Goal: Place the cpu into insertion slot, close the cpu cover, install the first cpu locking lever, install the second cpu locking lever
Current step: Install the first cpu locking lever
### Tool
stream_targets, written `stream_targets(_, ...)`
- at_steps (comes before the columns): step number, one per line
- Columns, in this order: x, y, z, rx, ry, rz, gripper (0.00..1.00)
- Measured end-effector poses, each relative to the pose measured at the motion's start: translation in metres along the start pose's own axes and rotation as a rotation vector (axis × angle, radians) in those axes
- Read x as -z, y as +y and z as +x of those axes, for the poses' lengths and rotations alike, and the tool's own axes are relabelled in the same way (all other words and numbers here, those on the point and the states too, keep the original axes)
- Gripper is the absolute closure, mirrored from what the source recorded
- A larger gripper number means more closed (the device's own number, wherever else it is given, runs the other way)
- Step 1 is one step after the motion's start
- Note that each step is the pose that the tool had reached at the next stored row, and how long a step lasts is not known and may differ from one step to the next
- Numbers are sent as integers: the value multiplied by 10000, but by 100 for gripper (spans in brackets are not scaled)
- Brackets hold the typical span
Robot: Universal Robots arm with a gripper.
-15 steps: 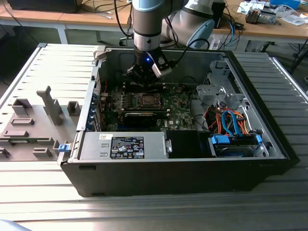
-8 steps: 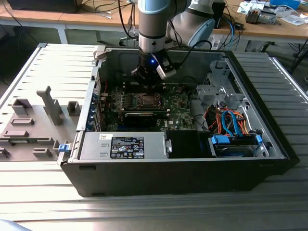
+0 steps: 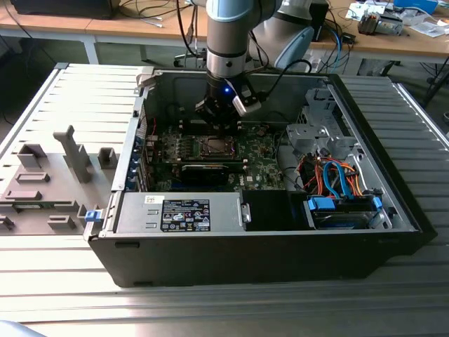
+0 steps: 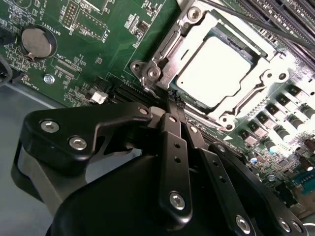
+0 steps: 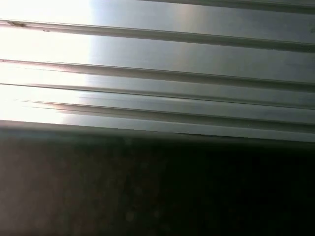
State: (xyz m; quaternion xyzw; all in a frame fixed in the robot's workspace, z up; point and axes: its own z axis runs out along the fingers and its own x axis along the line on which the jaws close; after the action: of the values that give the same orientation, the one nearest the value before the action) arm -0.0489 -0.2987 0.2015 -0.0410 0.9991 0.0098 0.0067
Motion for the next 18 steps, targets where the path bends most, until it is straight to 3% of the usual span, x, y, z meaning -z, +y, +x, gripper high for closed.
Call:
stream_targets(2,8,5,-1,2,-2,3,89)
stream_targets(14,216,6,2,2,-36,12,89)
stream_targets(18,218,-83,9,1,-36,12,89)
